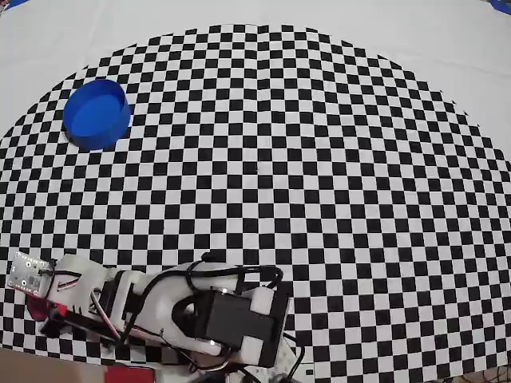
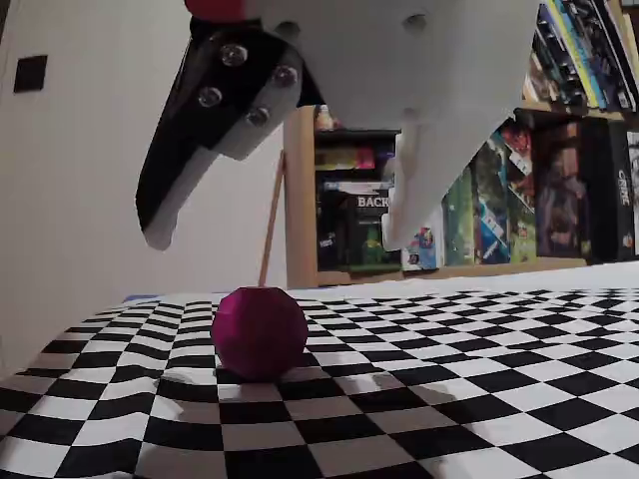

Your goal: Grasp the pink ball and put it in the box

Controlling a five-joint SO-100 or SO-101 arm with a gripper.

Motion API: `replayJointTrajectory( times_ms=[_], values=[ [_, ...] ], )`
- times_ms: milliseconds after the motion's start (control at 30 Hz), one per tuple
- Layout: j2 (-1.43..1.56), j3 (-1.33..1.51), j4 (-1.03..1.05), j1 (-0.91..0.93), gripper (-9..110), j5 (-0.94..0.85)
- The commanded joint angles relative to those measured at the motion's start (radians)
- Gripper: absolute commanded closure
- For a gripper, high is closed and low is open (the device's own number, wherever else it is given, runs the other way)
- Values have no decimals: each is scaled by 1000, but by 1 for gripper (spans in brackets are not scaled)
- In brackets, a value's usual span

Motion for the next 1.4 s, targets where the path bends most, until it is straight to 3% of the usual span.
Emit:
replayJointTrajectory(
  times_ms=[0, 1367],
  values=[
    [-14, -64, 11, -11, 65, -11],
    [-239, -193, 21, -40, 65, -9]
  ],
)
